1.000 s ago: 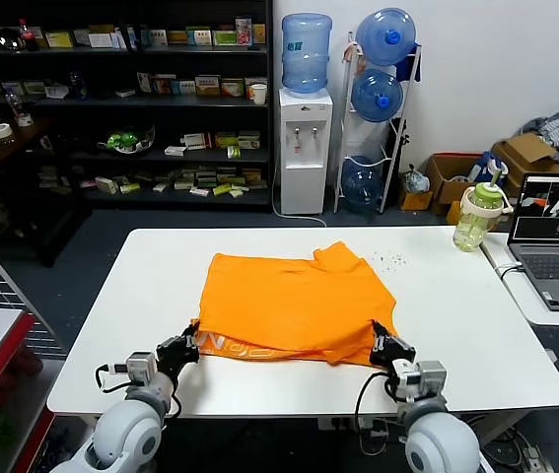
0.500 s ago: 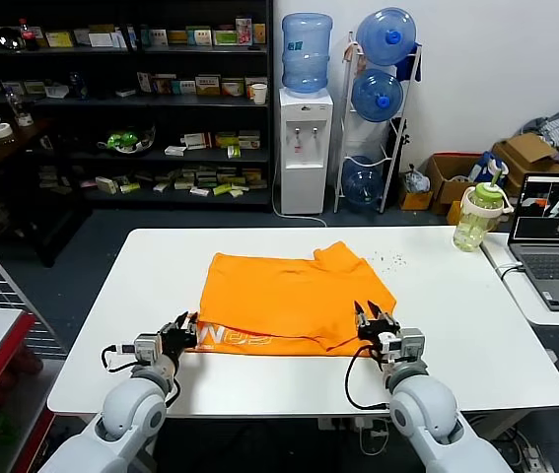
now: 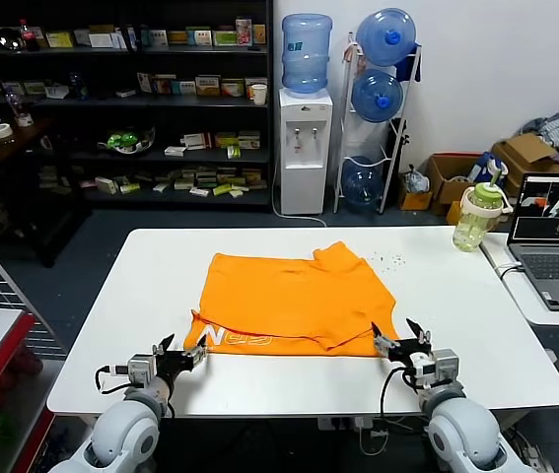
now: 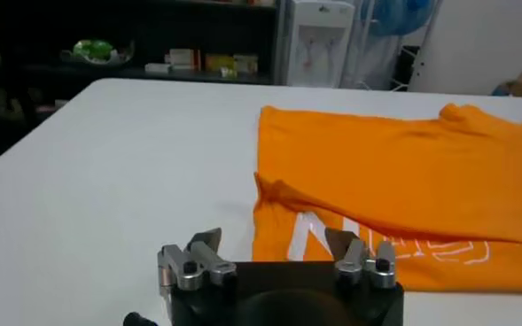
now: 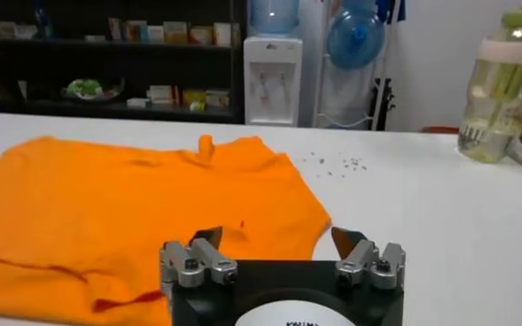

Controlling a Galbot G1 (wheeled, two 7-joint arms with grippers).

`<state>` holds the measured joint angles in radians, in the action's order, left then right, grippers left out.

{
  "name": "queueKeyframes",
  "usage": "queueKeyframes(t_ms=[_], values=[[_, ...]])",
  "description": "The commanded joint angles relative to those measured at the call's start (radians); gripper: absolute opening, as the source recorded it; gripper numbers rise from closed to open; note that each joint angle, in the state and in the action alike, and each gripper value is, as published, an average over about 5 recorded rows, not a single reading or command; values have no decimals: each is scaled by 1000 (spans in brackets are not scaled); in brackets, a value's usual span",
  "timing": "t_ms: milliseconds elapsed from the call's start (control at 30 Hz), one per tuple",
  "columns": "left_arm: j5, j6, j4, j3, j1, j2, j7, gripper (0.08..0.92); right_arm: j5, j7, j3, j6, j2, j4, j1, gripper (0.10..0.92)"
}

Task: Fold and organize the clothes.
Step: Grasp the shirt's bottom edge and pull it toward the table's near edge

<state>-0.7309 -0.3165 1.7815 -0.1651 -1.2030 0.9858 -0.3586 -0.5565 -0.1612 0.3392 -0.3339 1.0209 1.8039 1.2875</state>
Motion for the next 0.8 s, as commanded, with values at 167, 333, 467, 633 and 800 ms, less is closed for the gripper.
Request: queueKeyframes(t_ms=[167,333,467,633,800], values=[[-37,-4,-3,-4,-20,13,23,822,-33,61,42,-6,-15,-28,51,823],[-38,-4,-16,1,-3,17,24,823,-49,60,33,-19,-2,-39,37,822],[-36,-4,-30,8,9,22,20,823,-56,59,24,-30,6,-42,30,777],[-33,-4,-45,14,17,27,14,817,-69,43,17,-49,11,-49,20,643],[-28,-3,-50,16,17,29,14,706,-87,30,19,-57,7,-46,19,496]])
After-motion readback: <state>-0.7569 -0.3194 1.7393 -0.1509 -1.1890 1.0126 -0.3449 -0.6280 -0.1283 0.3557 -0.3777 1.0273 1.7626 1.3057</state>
